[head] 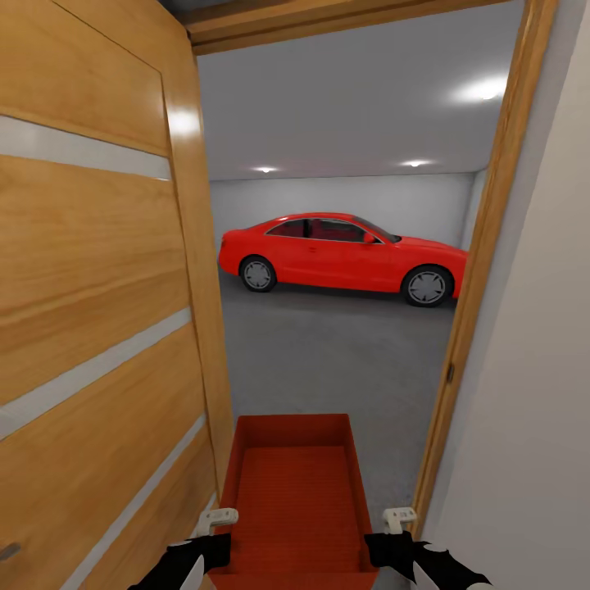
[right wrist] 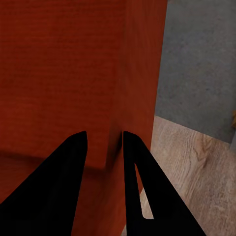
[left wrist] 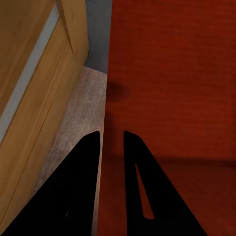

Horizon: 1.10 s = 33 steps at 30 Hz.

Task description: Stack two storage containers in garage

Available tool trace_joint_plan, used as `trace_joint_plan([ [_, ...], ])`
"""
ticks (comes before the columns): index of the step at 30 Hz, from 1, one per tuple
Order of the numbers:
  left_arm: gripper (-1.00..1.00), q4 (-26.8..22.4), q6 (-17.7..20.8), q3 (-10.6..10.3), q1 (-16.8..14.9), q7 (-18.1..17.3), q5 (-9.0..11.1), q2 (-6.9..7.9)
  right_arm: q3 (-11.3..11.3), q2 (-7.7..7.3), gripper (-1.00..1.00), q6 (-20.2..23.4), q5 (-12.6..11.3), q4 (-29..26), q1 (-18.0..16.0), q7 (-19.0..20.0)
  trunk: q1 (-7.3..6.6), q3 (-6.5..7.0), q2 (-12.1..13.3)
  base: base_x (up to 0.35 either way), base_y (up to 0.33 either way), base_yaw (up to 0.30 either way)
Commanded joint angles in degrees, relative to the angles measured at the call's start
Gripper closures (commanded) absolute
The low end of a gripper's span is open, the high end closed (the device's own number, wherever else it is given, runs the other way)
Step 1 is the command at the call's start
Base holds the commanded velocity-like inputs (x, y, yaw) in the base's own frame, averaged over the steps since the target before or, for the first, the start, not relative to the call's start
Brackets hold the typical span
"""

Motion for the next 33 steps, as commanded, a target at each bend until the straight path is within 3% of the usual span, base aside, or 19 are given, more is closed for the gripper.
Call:
trace_joint_plan([
  [1,1.00,-0.3,-2.2,0.1,0.0,1.5,-1.2,1.24,1.7,0.00,1.00,-0.1,0.7,0.2,0.0,0.3,0.02,-0.11,-0.1,0.000,0.000,0.000],
  [9,1.00,-0.3,-2.2,0.1,0.0,1.5,-1.2,1.21,1.7,0.00,1.00,-0.1,0.6,0.2,0.0,0.3,0.02,-0.08,-0.1,0.000,0.000,-0.042],
  [33,1.00,-0.3,-2.2,0.1,0.0,1.5,-1.2,1.21,1.7,0.00,1.00,-0.1,0.6,0.2,0.0,0.3,0.02,0.76,-0.1,0.000,0.000,-0.256],
])
